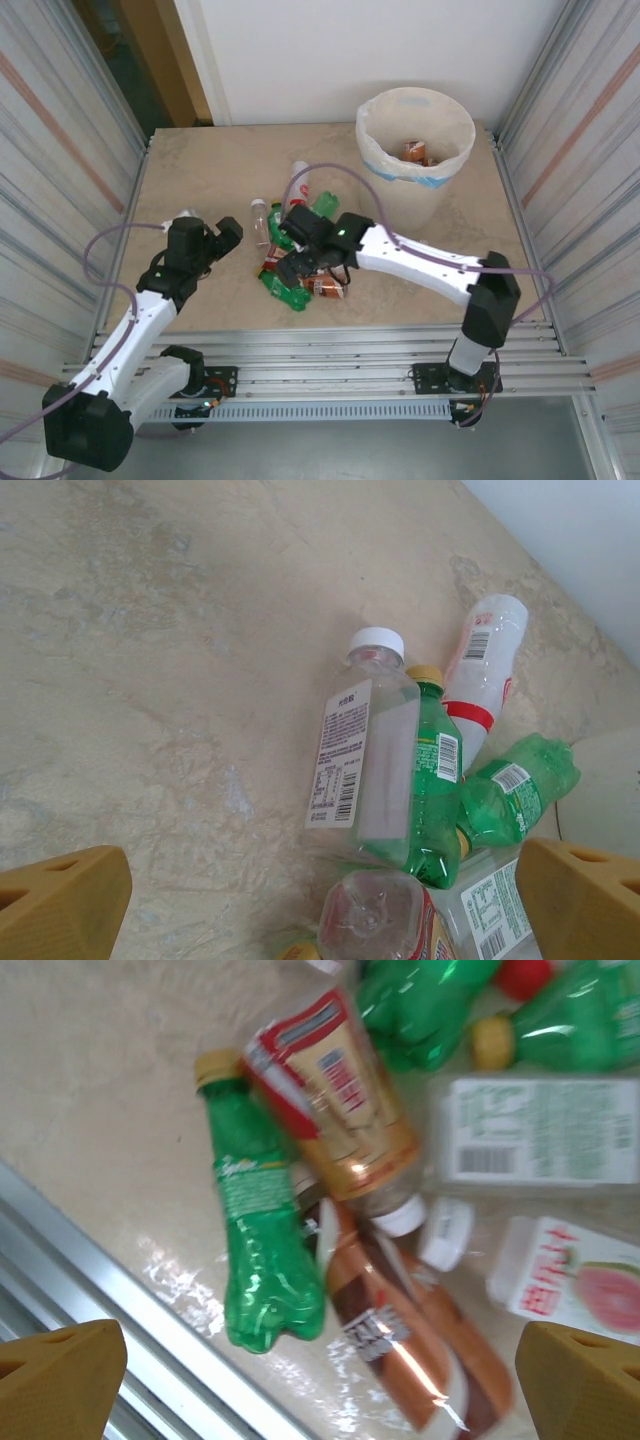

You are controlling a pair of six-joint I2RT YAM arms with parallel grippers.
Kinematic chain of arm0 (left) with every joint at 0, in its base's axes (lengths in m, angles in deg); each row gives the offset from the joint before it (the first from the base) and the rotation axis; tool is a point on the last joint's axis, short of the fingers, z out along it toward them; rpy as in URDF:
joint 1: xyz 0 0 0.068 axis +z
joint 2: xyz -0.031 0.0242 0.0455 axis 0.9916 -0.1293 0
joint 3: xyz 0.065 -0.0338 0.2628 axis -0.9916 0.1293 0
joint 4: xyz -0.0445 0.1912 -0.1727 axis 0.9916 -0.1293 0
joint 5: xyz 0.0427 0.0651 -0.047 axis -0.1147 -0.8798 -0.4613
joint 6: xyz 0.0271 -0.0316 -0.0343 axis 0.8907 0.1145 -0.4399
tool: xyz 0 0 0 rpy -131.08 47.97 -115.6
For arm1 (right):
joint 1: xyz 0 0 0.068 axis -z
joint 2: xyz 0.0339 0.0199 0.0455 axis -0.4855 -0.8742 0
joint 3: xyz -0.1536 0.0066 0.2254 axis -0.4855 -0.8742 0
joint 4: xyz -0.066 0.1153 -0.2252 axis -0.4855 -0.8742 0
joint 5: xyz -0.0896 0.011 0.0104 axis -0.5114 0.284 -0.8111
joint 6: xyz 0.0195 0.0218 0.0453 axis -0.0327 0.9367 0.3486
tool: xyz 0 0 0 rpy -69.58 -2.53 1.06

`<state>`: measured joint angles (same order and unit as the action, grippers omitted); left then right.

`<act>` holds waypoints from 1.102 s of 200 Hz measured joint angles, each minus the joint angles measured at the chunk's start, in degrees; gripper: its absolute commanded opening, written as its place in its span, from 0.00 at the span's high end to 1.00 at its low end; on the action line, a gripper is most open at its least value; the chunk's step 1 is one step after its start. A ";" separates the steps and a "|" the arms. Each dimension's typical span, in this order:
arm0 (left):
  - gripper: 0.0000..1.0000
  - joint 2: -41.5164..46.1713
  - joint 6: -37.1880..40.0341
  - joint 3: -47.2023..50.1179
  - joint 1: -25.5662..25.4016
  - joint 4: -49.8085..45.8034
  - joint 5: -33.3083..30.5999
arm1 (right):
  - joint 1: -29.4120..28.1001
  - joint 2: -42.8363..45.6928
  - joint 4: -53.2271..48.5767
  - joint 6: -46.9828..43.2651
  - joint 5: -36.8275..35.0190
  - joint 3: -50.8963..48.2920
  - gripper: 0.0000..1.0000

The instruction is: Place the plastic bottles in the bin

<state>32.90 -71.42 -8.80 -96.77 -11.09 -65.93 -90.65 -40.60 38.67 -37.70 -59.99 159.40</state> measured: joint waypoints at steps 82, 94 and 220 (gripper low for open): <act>0.01 2.47 -2.69 2.03 1.14 -0.20 -0.44 | -4.37 -12.02 0.31 -1.60 1.49 1.92 0.13; 0.02 2.49 -2.84 2.03 1.14 -0.20 -0.44 | -4.33 -13.18 0.31 -2.14 1.33 2.80 0.13; 0.01 2.47 -3.06 2.32 1.79 -0.24 -0.42 | -4.26 -20.20 1.62 -5.20 1.29 5.75 0.33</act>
<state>35.37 -74.48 -6.48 -94.98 -11.33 -66.34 -94.91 -60.79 40.29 -42.90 -58.70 165.15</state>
